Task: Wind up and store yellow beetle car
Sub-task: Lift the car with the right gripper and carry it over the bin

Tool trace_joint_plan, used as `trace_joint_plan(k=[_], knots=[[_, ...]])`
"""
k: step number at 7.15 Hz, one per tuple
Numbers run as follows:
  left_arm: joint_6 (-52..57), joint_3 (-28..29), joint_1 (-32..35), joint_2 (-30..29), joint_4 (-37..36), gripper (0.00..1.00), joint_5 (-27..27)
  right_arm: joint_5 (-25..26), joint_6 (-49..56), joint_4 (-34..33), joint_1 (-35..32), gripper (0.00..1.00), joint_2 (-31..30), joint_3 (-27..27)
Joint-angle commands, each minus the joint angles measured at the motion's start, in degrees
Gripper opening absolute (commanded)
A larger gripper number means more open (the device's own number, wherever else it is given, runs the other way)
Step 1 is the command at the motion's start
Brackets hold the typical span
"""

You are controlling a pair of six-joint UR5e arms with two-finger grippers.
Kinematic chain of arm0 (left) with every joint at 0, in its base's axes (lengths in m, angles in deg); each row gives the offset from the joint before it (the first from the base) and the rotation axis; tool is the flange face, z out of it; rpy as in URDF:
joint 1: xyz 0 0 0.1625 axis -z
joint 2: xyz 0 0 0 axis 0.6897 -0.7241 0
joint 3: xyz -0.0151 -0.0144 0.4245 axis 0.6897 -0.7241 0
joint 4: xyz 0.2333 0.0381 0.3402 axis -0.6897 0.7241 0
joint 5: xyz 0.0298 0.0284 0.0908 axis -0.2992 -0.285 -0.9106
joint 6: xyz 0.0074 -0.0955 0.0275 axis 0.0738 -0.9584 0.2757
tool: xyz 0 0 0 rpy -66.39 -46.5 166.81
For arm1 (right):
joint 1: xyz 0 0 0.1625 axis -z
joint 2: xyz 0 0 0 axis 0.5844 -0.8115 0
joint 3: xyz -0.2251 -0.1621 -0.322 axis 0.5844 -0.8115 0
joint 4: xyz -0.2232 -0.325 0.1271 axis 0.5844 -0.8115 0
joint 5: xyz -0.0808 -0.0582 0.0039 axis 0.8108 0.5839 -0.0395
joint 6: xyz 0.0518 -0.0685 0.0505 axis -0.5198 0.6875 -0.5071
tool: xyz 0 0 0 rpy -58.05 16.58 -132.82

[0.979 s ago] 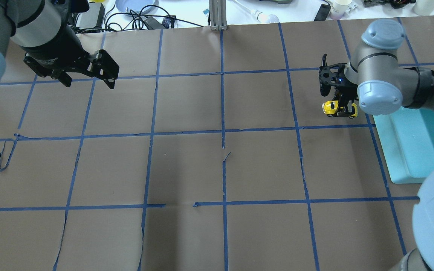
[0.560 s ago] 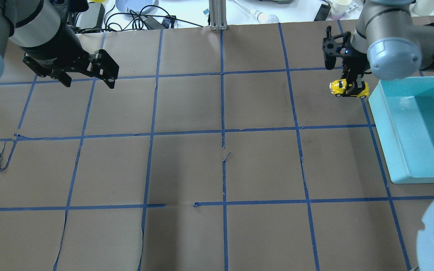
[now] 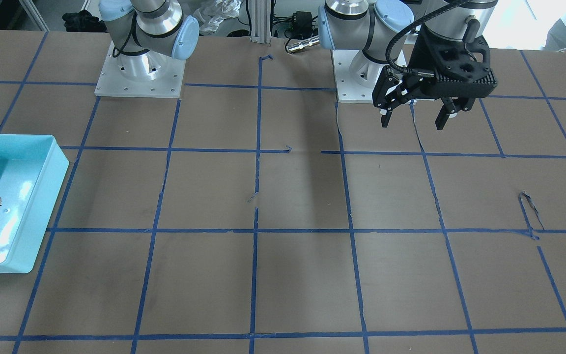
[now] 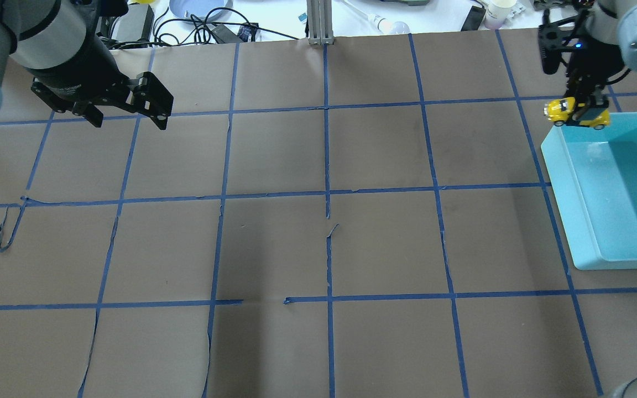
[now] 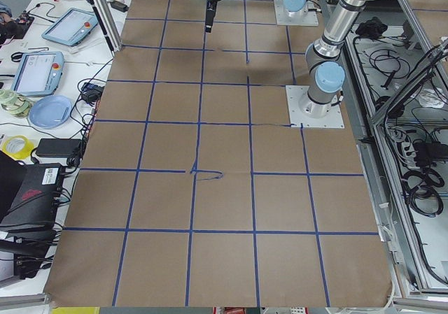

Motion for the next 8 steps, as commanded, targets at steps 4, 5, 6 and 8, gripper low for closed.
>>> trace_joint_plan(k=[4, 5, 6, 8], knots=[[0.4, -0.1, 0.0, 0.1, -0.1, 1.0, -0.3, 1.9, 5.5, -13.9, 7.7, 0.0, 4.0, 10.2], [0.5, -0.1, 0.0, 0.1, -0.1, 1.0, -0.2, 1.6, 5.1, -14.2, 7.7, 0.0, 5.1, 10.9], [0.5, -0.1, 0.2, 0.2, -0.1, 1.0, -0.6, 1.5, 5.0, -14.2, 7.7, 0.0, 5.8, 11.2], [0.5, -0.1, 0.1, 0.3, 0.0, 1.0, -0.6, 1.2, 4.2, -14.1, 7.4, 0.01, 6.5, 11.2]])
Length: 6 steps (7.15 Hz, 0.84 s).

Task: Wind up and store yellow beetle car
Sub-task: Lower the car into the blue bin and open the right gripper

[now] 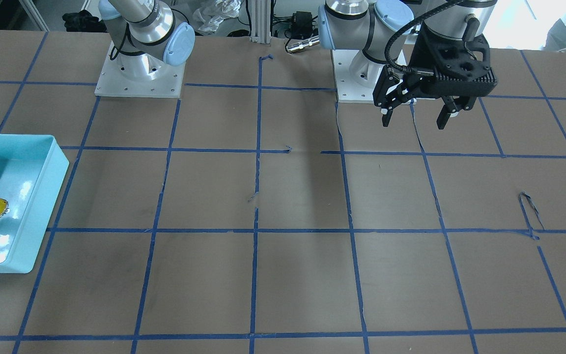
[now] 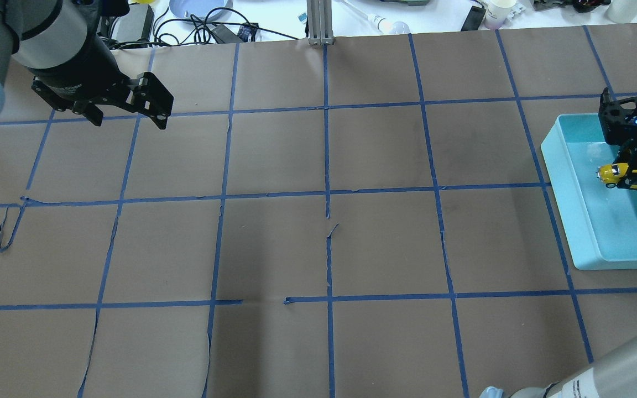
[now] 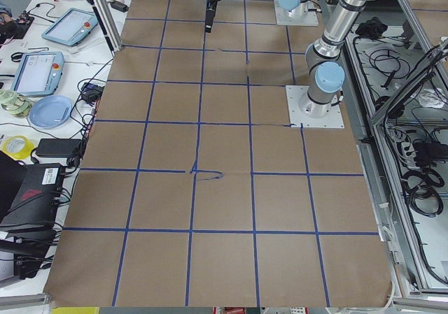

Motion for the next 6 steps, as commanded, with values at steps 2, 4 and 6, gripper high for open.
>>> trace_joint_plan(k=[2, 4, 6], knots=[[0.0, 0.3, -0.3, 0.1, 0.0, 1.0, -0.1, -0.7, -0.6, 0.1, -0.1, 0.74, 1.0, 0.0], [0.0, 0.2, -0.2, 0.0, -0.2, 1.0, 0.4, -5.5, -8.1, 0.0, -0.8, 1.0, -0.1, -0.5], [0.1, 0.2, -0.3, 0.2, -0.2, 1.0, 0.2, -5.5, -19.2, 0.8, -1.1, 1.0, -5.7, -1.0]])
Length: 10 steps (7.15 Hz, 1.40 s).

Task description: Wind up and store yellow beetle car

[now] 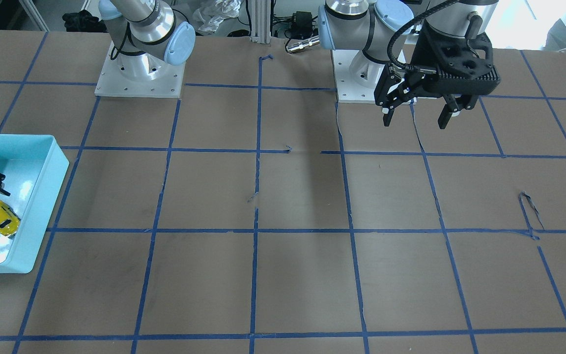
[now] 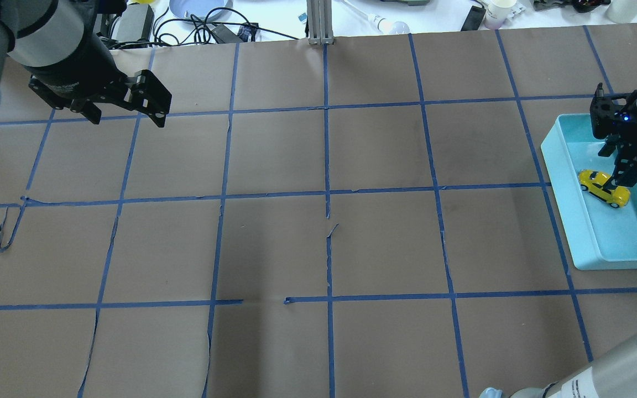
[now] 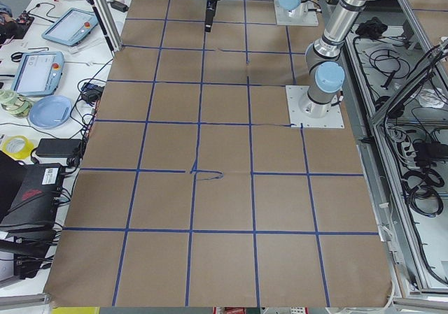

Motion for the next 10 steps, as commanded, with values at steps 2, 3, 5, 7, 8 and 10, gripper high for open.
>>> trace_joint_plan(k=[2, 3, 5, 7, 8, 10], knots=[[0.0, -0.1, -0.1, 0.2, 0.0, 1.0, -0.1, -3.2, -37.0, 0.8, -0.4, 1.0, -11.6, -1.7], [0.1, -0.1, -0.1, 0.1, 0.0, 1.0, 0.0, -4.5, -50.6, 1.1, -0.7, 1.0, -13.9, -2.0], [0.1, 0.0, -0.1, 0.2, 0.0, 1.0, 0.0, -4.6, -71.6, 9.7, -2.7, 1.0, -17.9, -1.9], [0.1, -0.1, -0.1, 0.2, 0.0, 1.0, 0.0, -4.2, -86.7, 12.8, -8.9, 1.0, -20.6, -2.2], [0.1, -0.1, 0.0, 0.2, 0.0, 1.0, -0.1, -4.8, -93.4, 16.6, -11.9, 1.0, -21.6, -2.4], [0.0, -0.1, 0.0, 0.2, -0.1, 1.0, -0.1, -4.7, -98.8, 19.4, -18.3, 1.0, -22.1, -3.5]])
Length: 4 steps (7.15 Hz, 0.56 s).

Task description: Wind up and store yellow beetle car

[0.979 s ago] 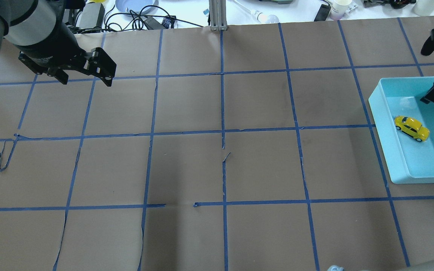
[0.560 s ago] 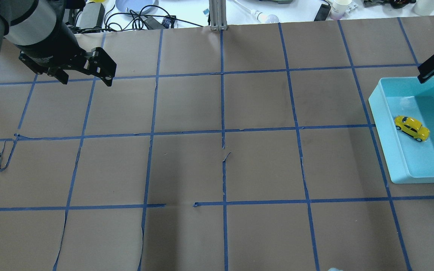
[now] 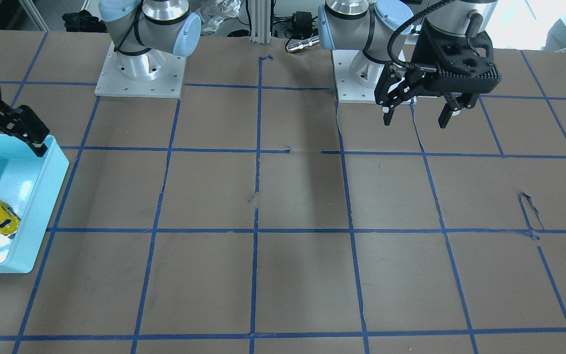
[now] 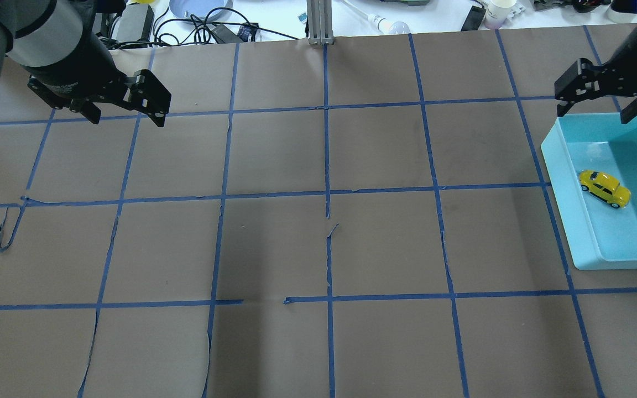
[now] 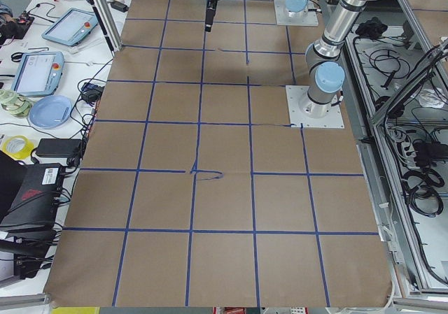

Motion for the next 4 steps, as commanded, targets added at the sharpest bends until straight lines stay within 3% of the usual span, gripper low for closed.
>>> trace_joint_plan(k=[1, 4], knots=[[0.1, 0.0, 0.0, 0.0, 0.1, 1.0, -0.1, 0.1, -9.2, 1.6, -7.6, 1.0, -0.4, -0.5], [0.1, 0.0, 0.0, 0.0, 0.1, 1.0, -0.1, -0.1, -10.3, 1.4, -9.2, 1.0, 1.4, -0.3]])
